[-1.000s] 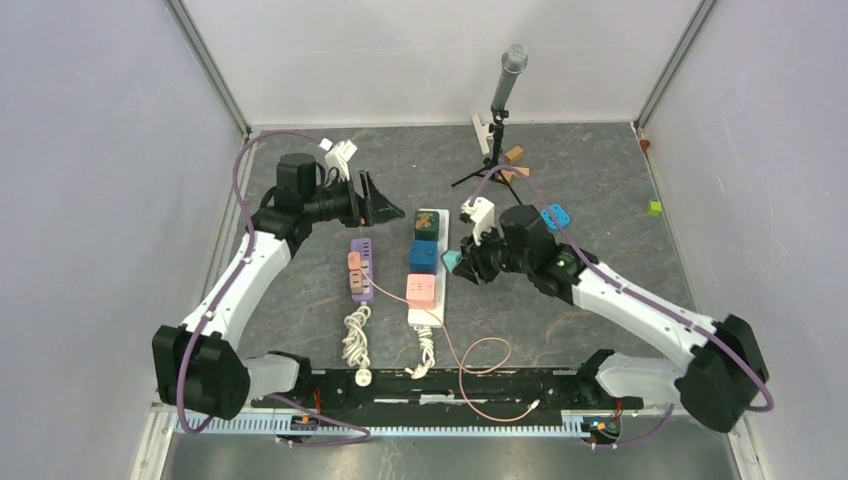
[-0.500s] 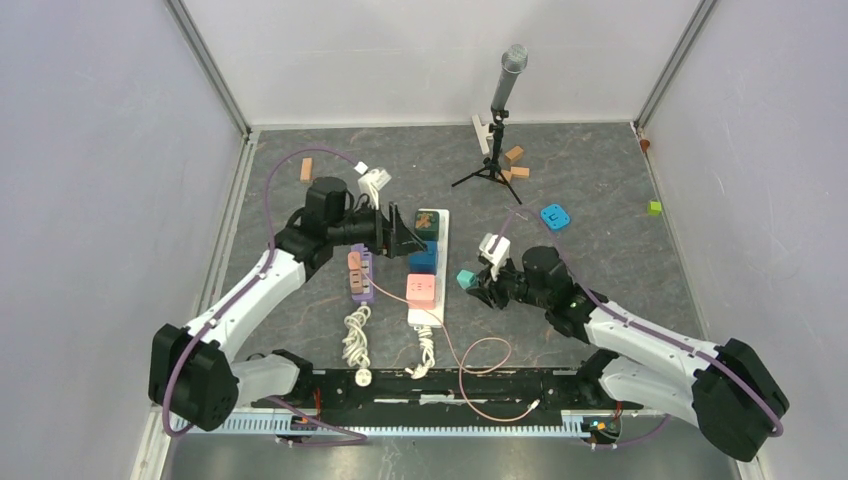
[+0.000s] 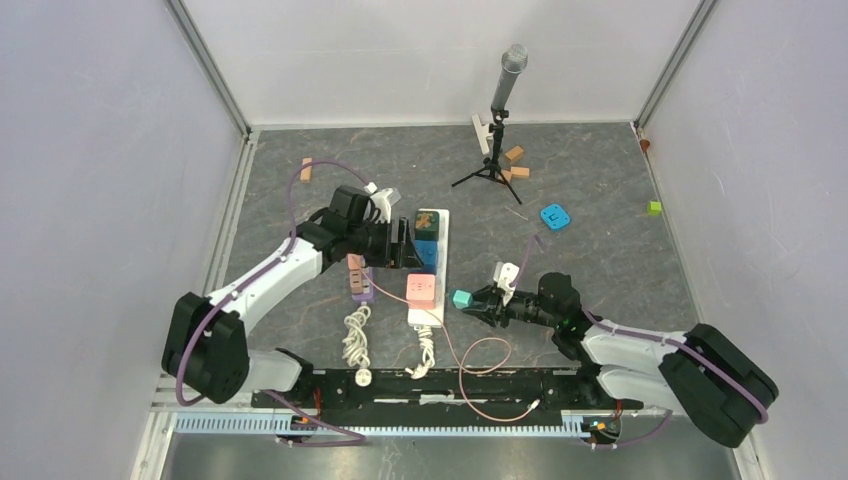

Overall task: Insert the plug
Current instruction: Insert the plug into the socket.

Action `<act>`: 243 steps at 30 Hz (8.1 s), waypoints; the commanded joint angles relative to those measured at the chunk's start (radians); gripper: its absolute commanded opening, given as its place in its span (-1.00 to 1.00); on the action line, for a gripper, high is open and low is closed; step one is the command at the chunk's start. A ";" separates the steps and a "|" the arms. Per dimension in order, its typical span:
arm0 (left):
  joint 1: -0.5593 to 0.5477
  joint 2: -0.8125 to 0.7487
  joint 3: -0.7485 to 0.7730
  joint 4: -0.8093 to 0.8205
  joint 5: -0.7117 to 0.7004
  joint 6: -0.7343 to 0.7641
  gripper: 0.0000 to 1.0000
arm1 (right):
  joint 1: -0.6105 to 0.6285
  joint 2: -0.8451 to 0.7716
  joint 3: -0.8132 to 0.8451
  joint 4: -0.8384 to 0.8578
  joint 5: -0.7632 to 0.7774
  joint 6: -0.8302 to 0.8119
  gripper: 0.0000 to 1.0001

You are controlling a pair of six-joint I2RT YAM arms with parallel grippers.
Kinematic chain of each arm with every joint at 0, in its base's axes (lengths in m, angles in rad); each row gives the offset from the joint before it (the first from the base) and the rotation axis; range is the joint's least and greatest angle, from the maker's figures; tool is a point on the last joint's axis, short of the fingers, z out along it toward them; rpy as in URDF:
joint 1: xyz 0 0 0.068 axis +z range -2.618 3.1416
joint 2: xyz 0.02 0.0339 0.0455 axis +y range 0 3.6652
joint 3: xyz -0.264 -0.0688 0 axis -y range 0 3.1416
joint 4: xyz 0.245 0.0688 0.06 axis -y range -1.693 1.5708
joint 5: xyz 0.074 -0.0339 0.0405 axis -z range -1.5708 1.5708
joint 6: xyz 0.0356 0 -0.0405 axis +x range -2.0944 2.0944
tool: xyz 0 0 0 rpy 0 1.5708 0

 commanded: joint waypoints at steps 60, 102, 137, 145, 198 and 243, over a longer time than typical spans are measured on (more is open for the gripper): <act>0.000 0.105 0.098 -0.276 -0.086 0.013 0.56 | 0.096 0.299 0.128 0.266 -0.067 -0.123 -1.00; 0.000 0.201 0.070 -0.319 -0.075 0.074 0.14 | 0.084 0.502 0.090 0.621 -0.114 -0.056 -1.00; 0.001 0.216 0.060 -0.333 -0.073 0.089 0.00 | 0.090 0.654 0.102 0.845 -0.133 0.047 -1.00; 0.000 0.218 0.055 -0.332 -0.066 0.089 -0.06 | 0.100 0.698 0.127 0.823 -0.102 0.053 -1.00; -0.002 0.272 0.045 -0.359 -0.016 0.113 -0.86 | 0.209 0.644 0.470 0.231 0.293 0.025 -1.00; -0.010 0.340 0.043 -0.357 -0.054 0.109 -0.96 | 0.292 0.617 0.680 -0.054 0.627 0.160 -1.00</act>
